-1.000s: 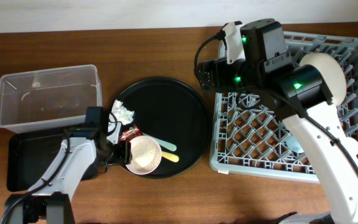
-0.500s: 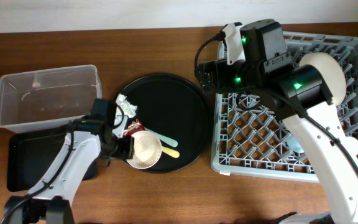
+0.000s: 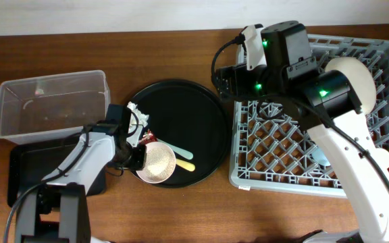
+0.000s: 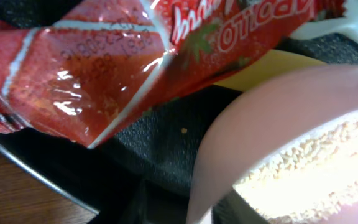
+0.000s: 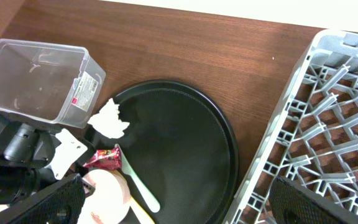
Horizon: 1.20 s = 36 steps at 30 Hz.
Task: Sort waste into correct bins and load items into the dishwasher rack
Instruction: 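Reach the left gripper to the pink rice bowl and grasp it, then carry the pink bowl left and tip rice into the black tray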
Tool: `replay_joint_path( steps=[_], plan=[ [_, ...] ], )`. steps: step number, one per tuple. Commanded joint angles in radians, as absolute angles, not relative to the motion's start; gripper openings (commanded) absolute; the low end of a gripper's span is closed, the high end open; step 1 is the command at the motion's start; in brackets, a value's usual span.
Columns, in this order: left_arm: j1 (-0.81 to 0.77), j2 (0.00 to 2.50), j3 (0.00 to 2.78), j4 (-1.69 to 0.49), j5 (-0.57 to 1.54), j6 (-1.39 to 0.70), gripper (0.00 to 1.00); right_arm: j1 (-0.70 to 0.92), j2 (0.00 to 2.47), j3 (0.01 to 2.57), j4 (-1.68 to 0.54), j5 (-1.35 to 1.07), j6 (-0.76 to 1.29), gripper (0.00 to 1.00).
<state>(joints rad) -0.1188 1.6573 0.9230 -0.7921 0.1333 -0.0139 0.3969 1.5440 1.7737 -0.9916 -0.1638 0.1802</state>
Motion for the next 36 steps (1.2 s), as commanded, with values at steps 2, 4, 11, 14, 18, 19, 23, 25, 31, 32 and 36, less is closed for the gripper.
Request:
replay_joint_path(
  steps=[2, 4, 11, 14, 18, 19, 23, 25, 31, 32, 36],
  plan=[
    [-0.123, 1.654, 0.944, -0.788, 0.137, -0.007, 0.24, 0.398, 1.545, 1.777, -0.992, -0.168, 0.181, 0.98],
    [-0.123, 1.642, 0.954, -0.795, 0.137, -0.007, 0.32, 0.398, 1.545, 1.777, -0.992, -0.168, 0.181, 0.98],
    [-0.123, 1.623, 0.956, -0.797, 0.134, -0.007, 0.01, 0.398, 1.545, 1.777, -0.999, -0.168, 0.181, 0.98],
    [-0.123, 1.621, 0.958, -0.798, 0.134, -0.007, 0.01, 0.398, 1.545, 1.777, -1.003, -0.168, 0.181, 0.98],
    [-0.123, 1.598, 0.991, -0.83, 0.134, -0.007, 0.01, 0.398, 1.545, 1.777, -1.003, -0.168, 0.181, 0.98],
    [-0.123, 1.593, 1.003, -0.841, 0.134, -0.007, 0.0, 0.398, 1.545, 1.777, -1.003, -0.168, 0.181, 0.98],
    [-0.123, 1.568, 1.064, -0.923, 0.073, -0.036, 0.01, 0.398, 1.545, 1.777, -1.003, -0.168, 0.181, 0.98],
    [-0.123, 1.549, 1.108, -0.998, -0.079, -0.118, 0.0, 0.398, 1.545, 1.777, -1.005, -0.168, 0.181, 0.98],
    [-0.121, 1.477, 1.176, -1.157, -0.427, -0.336, 0.01, 0.398, 1.545, 1.777, -1.006, -0.168, 0.181, 0.98],
    [-0.121, 1.473, 1.176, -1.171, -0.458, -0.348, 0.01, 0.398, 1.545, 1.777, -1.006, -0.168, 0.181, 0.98],
    [-0.105, 1.465, 1.176, -1.258, -0.538, -0.43, 0.0, 0.398, 1.545, 1.777, -1.007, -0.169, 0.181, 0.98]
  ],
)
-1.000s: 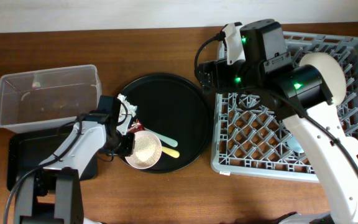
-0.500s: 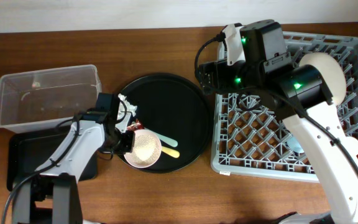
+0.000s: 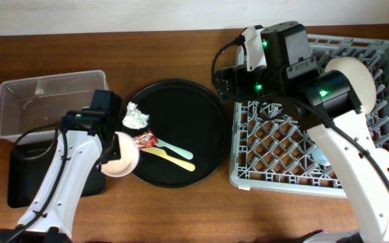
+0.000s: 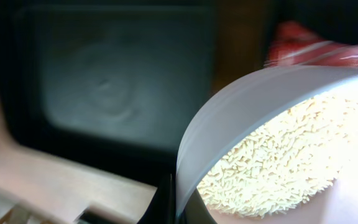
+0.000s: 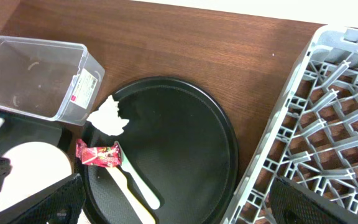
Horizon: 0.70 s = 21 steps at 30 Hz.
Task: Sort waste into correct bins and load items into the dishwasher rack
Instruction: 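Carry the pink bowl left and tip rice into the black tray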
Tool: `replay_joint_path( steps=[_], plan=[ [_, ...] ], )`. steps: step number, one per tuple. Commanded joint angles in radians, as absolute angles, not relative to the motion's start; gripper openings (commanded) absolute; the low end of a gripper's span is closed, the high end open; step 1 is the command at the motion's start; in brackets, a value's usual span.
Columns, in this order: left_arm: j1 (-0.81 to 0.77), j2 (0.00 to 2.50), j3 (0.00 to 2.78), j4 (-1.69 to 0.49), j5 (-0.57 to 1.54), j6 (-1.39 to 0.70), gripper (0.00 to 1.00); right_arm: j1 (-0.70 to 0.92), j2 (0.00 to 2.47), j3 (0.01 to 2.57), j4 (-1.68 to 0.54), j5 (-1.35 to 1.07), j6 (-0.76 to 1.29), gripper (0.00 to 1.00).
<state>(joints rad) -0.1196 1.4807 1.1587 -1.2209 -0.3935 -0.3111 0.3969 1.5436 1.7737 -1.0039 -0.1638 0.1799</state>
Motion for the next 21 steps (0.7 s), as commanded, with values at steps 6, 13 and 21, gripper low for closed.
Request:
replay_joint_path(
  steps=[6, 13, 21],
  plan=[
    [0.047, 1.465, 1.176, -1.307, -0.619, -0.459, 0.01, 0.398, 1.545, 1.777, -1.026, -0.169, 0.181, 0.98],
    [0.193, 1.466, 1.175, -1.297, -0.761, -0.459, 0.01, 0.398, 1.545, 1.777, -1.033, -0.169, 0.181, 0.98],
    [0.246, 1.491, 1.175, -1.303, -0.971, -0.459, 0.0, 0.398, 1.545, 1.777, -1.033, -0.168, 0.181, 0.98]
  ],
)
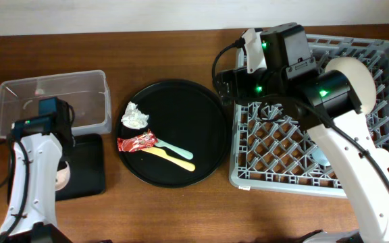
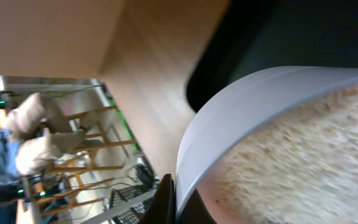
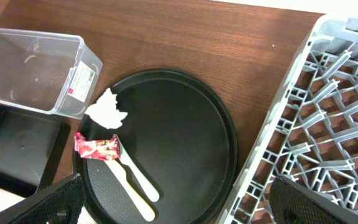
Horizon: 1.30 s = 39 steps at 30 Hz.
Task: Sort waste into correct bins and load items into the dishwasher rack
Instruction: 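Carry the pink bowl left and tip rice into the black tray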
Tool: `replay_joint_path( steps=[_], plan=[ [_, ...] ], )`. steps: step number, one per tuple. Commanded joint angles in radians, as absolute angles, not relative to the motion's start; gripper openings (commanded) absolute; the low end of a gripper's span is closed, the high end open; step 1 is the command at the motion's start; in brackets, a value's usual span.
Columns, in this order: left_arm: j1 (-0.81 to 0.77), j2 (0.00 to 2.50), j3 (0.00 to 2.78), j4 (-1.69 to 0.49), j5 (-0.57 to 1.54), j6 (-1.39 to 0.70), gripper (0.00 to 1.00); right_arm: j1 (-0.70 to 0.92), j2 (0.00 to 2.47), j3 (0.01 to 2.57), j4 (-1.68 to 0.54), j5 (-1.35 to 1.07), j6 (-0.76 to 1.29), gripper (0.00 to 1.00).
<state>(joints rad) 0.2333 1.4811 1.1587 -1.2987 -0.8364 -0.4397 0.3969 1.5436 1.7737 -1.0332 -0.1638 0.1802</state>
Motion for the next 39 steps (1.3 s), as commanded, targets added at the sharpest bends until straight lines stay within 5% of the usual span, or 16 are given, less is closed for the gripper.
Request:
replay_joint_path(
  steps=[1, 17, 39],
  plan=[
    [0.246, 1.504, 1.175, -1.307, -0.994, -0.459, 0.0, 0.398, 1.545, 1.777, -1.033, -0.168, 0.181, 0.98],
    [0.245, 1.86, 1.175, -1.321, -1.154, -0.479, 0.0, 0.398, 1.545, 1.777, -1.077, -0.169, 0.181, 0.98],
    [0.125, 1.873, 1.176, -1.32, -1.296, -0.387, 0.01, 0.398, 1.545, 1.777, -1.079, -0.169, 0.181, 0.98]
  ],
)
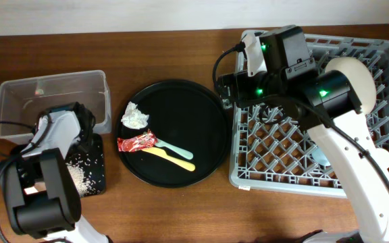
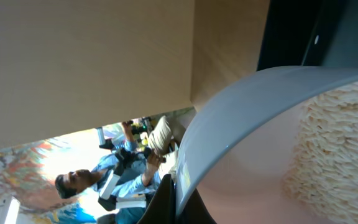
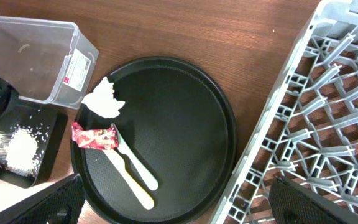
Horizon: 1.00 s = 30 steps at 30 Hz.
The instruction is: Sort waste into correct bins and load items into the dishwasher rack
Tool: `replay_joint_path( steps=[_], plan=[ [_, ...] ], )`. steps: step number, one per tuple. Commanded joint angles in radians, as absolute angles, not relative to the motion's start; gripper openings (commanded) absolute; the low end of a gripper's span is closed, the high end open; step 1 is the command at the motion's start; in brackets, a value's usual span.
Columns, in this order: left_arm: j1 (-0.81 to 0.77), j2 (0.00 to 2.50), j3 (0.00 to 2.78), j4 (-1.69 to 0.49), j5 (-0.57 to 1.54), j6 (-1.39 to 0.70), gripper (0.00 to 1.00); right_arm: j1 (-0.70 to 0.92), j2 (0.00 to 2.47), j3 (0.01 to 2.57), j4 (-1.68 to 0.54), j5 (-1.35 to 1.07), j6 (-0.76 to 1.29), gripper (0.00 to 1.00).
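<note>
My left gripper (image 2: 176,194) is shut on the rim of a pale bowl (image 2: 260,124), tipped steeply, with some rice (image 2: 337,146) still clinging inside. In the overhead view the left gripper (image 1: 61,129) hangs over the black bin (image 1: 94,187), where a heap of rice (image 1: 80,173) lies. On the round black tray (image 1: 201,115) lie a crumpled tissue (image 1: 135,116), a red wrapper (image 1: 135,142), a mint fork (image 1: 174,150) and a yellow utensil (image 1: 169,158). My right gripper (image 3: 176,190) stands open above the tray's right side, nothing between its fingers.
A clear plastic container (image 1: 53,94) stands behind the black bin. The grey dishwasher rack (image 1: 296,172) fills the right side, with the right arm's body above its left rear corner. Bare wooden table (image 1: 174,47) runs along the back.
The left arm has swung back toward the clear container and tipped the bowl further. Rice that was in the bowl now lies in the black bin. The right arm has hardly moved.
The left gripper first gripped the rice bowl on the round tray beside the red wrapper. Then it held the bowl at the tray's left edge, then over the black bin's left side. Now the bowl is tilted and rice lies in the bin.
</note>
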<state>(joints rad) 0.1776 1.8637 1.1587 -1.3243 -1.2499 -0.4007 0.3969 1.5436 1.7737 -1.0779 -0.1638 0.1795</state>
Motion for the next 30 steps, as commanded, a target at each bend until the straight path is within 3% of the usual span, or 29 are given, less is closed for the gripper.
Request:
replay_joint_path(
  steps=[1, 7, 20, 22, 24, 26, 30],
  plan=[
    [0.107, 1.873, 1.176, -1.322, -1.305, -0.387, 0.01, 0.398, 1.545, 1.777, -1.079, -0.169, 0.181, 0.98],
    [0.031, 1.89, 1.176, -1.34, -1.324, -0.301, 0.0, 0.398, 1.545, 1.777, -1.079, -0.169, 0.181, 0.98],
    [-0.023, 1.889, 1.176, -1.34, -1.38, -0.338, 0.0, 0.398, 1.545, 1.777, -1.082, -0.169, 0.181, 0.98],
    [-0.033, 1.884, 1.18, -1.439, -1.39, -0.22, 0.0, 0.398, 1.545, 1.777, -1.082, -0.169, 0.181, 0.98],
    [-0.054, 1.856, 1.18, -1.358, -1.405, -0.325, 0.0, 0.398, 1.545, 1.777, -1.082, -0.169, 0.181, 0.98],
    [-0.036, 1.856, 1.18, -1.411, -1.376, -0.233, 0.01, 0.398, 1.545, 1.777, -1.082, -0.169, 0.181, 0.98],
    [-0.1, 1.819, 1.184, -1.416, -1.452, -0.268, 0.01, 0.398, 1.545, 1.777, -1.082, -0.169, 0.181, 0.98]
  ],
)
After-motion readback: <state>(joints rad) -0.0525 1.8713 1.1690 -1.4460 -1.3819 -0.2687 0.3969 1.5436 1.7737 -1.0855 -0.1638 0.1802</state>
